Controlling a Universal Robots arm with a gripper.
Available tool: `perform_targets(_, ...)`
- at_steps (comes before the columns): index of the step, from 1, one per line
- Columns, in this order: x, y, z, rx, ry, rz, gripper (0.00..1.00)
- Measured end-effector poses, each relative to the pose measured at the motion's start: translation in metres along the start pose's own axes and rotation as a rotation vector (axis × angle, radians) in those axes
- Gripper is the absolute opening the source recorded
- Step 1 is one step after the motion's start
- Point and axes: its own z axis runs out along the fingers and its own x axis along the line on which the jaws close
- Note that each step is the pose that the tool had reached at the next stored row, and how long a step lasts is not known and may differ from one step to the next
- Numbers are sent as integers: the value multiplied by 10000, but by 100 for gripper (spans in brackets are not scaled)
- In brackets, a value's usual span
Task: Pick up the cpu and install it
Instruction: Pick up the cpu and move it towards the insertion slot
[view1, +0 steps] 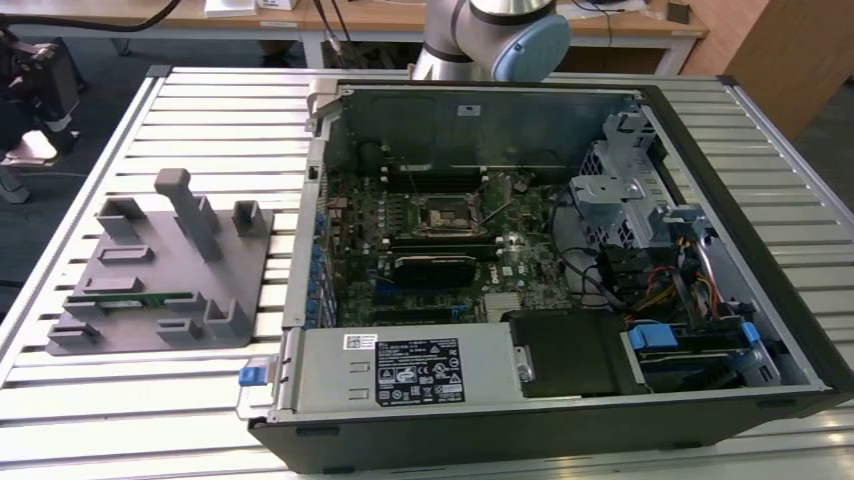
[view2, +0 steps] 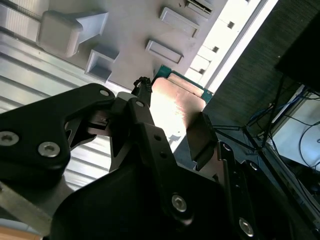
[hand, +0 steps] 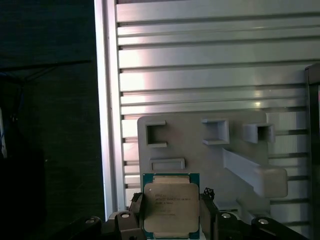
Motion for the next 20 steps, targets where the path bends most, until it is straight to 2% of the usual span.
perform_targets(11,2,5,-104,13,-1,0,53)
perform_targets(20,4,12,-224,24,-3,0,53)
